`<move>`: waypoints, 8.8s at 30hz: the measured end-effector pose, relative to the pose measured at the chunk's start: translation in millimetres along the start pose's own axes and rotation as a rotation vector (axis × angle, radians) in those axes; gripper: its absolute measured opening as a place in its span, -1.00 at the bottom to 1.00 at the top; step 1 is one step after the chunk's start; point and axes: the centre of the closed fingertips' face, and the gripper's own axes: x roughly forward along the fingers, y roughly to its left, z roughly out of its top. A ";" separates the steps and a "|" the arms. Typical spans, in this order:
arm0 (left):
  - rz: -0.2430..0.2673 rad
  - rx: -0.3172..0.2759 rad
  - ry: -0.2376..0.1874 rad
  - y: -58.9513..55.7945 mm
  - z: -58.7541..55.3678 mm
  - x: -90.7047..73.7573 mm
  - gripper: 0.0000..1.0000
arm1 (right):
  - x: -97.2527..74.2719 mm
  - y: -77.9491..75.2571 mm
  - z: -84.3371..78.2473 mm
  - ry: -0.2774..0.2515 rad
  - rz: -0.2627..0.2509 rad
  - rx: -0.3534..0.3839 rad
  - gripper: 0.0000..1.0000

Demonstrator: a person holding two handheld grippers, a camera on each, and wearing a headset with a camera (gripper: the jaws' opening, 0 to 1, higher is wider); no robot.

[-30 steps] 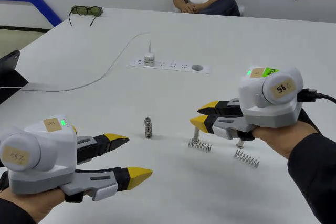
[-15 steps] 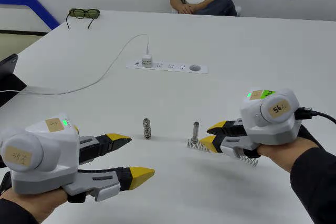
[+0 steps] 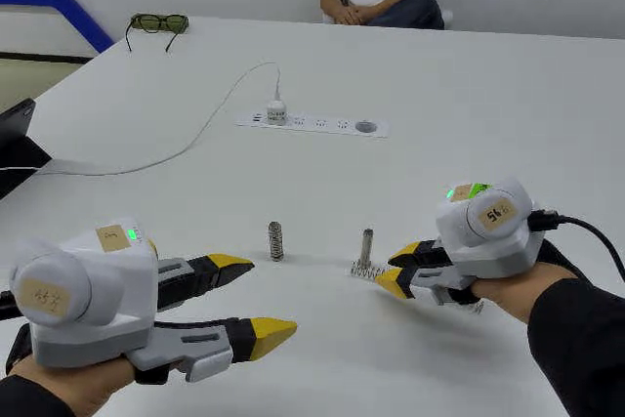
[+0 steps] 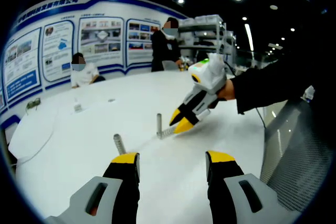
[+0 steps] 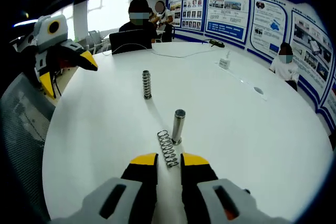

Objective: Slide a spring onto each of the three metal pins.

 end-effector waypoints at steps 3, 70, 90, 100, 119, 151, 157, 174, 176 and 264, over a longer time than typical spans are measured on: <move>-0.003 0.002 0.002 0.0 -0.2 0.1 0.03 | 1.9 0.9 0.2 0.004 0.007 -0.004 -0.64; -0.314 0.324 0.122 -59.1 9.7 46.0 -0.63 | -74.9 109.4 35.5 -0.046 0.344 -0.298 -0.77; -0.347 0.338 0.141 -69.7 5.4 45.0 -0.78 | -88.7 114.1 52.0 -0.086 0.364 -0.304 -0.77; -0.339 0.323 0.129 -69.5 8.2 45.7 -0.79 | -90.0 121.8 79.8 -0.161 0.371 -0.305 -0.77; -0.313 0.244 0.058 -61.6 18.1 44.8 -0.80 | -90.3 122.3 97.0 -0.213 0.337 -0.281 -0.65; -0.264 0.202 0.018 -50.3 28.2 44.0 -0.50 | -87.6 110.4 100.1 -0.239 0.309 -0.219 -0.77; -0.239 0.176 0.010 -42.4 26.9 40.3 -0.34 | -88.4 102.1 100.2 -0.237 0.287 -0.209 -0.77; -0.176 0.094 -0.024 -29.0 22.0 28.6 0.10 | -87.0 54.4 107.7 -0.247 0.164 -0.162 -0.77; -0.173 0.089 -0.027 -29.7 22.4 27.9 0.12 | -85.5 46.3 107.6 -0.247 0.143 -0.151 -0.77; -0.144 0.031 0.001 -25.6 9.3 30.5 0.20 | 6.7 -12.3 41.0 -0.069 0.021 -0.020 -0.75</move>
